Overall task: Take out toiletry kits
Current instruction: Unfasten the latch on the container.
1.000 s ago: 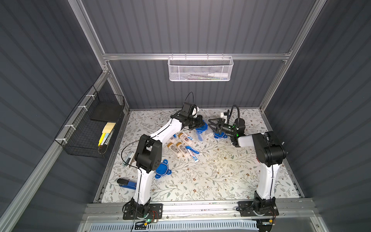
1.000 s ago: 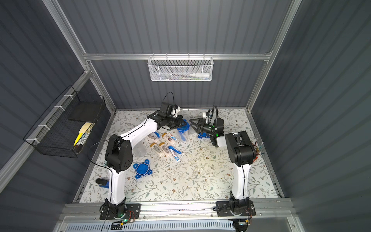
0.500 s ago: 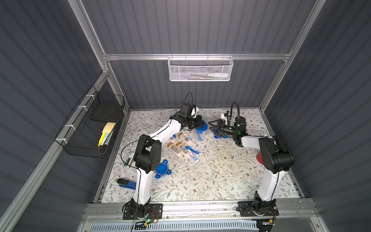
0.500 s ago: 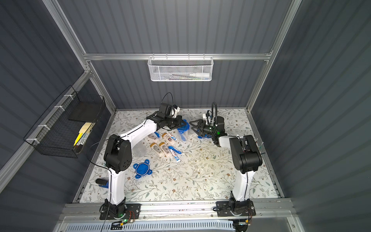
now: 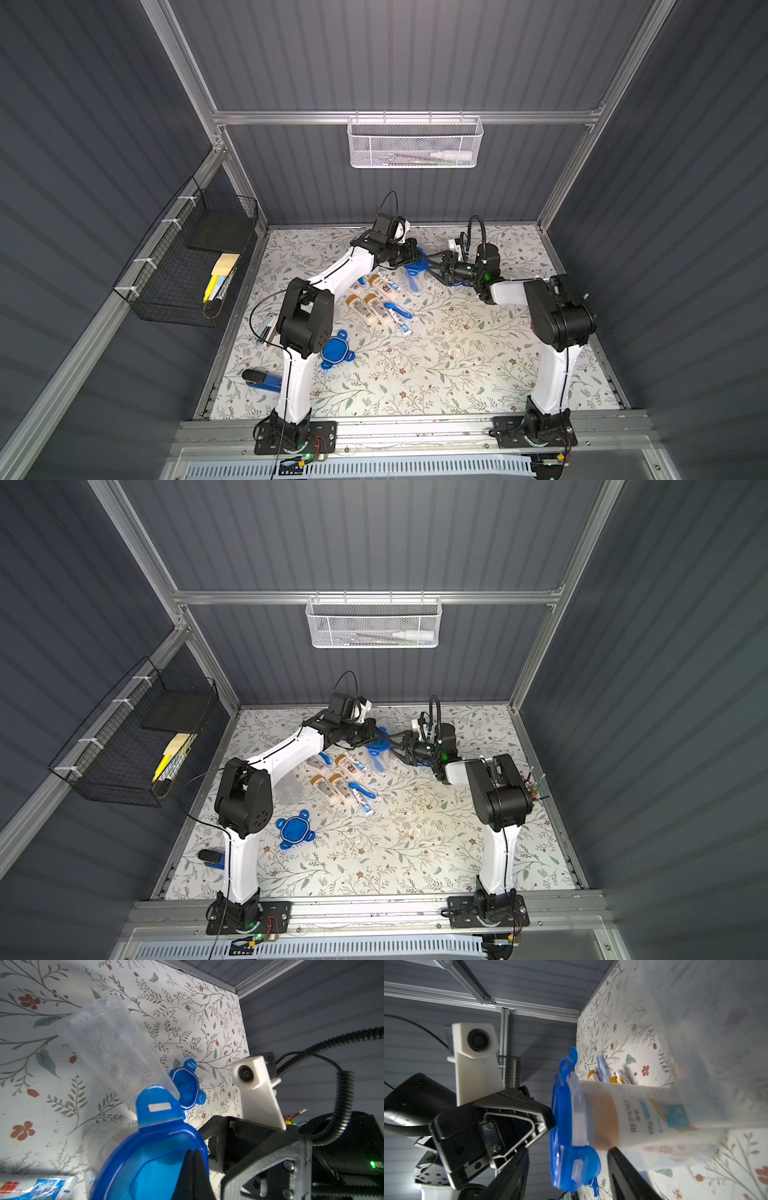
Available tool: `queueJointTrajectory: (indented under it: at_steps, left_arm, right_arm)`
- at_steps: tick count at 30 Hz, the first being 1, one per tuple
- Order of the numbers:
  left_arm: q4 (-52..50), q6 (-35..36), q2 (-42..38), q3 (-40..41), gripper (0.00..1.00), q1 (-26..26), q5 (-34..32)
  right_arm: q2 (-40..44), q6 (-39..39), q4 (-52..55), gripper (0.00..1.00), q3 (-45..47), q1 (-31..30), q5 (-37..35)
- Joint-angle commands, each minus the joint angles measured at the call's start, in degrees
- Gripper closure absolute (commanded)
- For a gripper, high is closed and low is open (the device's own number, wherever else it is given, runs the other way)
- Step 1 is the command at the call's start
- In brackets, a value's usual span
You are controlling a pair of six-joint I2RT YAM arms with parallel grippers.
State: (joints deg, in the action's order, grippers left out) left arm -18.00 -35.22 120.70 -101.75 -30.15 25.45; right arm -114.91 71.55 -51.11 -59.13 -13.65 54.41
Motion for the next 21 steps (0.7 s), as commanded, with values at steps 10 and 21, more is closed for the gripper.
queueJointTrajectory:
  at_steps: [10, 21]
  left_arm:
    - [-16.5, -0.1, 7.6, 5.1, 1.00, 1.1, -5.3]
    - [-15.4, -0.5, 8.3, 7.9, 1.00, 1.1, -5.6]
  right_arm:
    - [-1.6, 14.5, -25.3, 0.41, 1.4, 0.2, 0.9]
    - [3.4, 15.6, -27.1, 0.41, 4.2, 1.5, 1.3]
